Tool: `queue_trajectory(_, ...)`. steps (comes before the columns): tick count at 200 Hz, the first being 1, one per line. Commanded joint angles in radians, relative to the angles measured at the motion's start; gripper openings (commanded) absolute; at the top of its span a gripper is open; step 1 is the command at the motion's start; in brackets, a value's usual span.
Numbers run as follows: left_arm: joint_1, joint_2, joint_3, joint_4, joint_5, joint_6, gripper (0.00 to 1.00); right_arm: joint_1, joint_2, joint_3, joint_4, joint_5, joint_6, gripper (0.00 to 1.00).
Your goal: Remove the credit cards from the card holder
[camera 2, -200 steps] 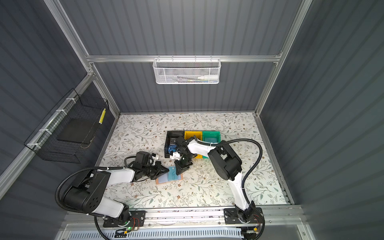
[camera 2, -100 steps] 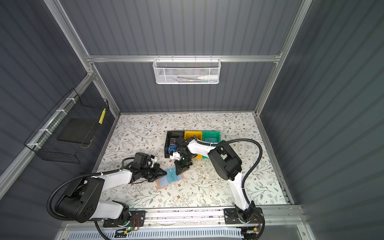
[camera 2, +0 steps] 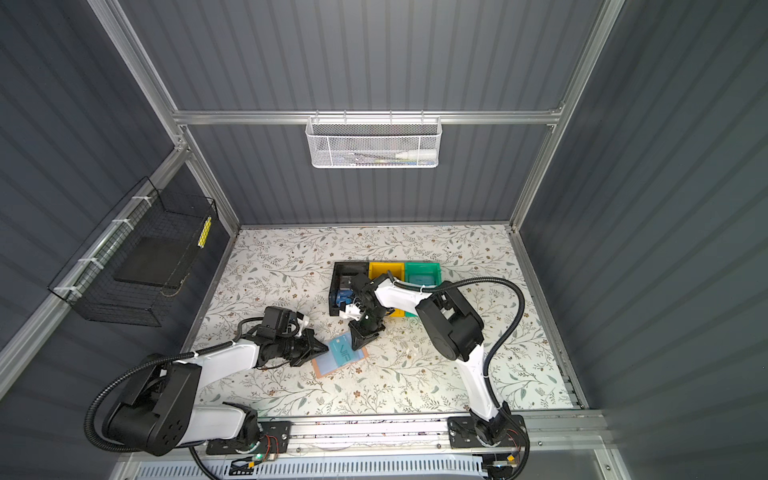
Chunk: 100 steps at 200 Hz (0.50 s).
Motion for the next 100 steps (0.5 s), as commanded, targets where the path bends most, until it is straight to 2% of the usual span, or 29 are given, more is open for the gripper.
queue_trajectory(1, 0.027, -0.038, -0.008, -0.075, 0.004, 0.043, 0.00, 0.001, 0.056, -0.016, -0.011, 0.066, 0.002, 0.19)
queue_trajectory(39, 0.043, -0.081, -0.011, -0.077, 0.031, 0.038, 0.00, 0.001, 0.057, -0.014, -0.014, 0.064, 0.002, 0.20)
queue_trajectory(48, 0.044, -0.078, -0.021, -0.033, 0.055, 0.015, 0.11, 0.001, 0.060, -0.013, -0.015, 0.064, 0.002, 0.19)
queue_trajectory(68, 0.043, -0.058, -0.048, 0.076, 0.102, -0.039, 0.28, 0.000, 0.062, -0.009, -0.017, 0.063, 0.001, 0.20)
queue_trajectory(100, 0.037, -0.021, -0.057, 0.155, 0.130, -0.073, 0.30, -0.001, 0.063, -0.008, -0.017, 0.061, 0.002, 0.20)
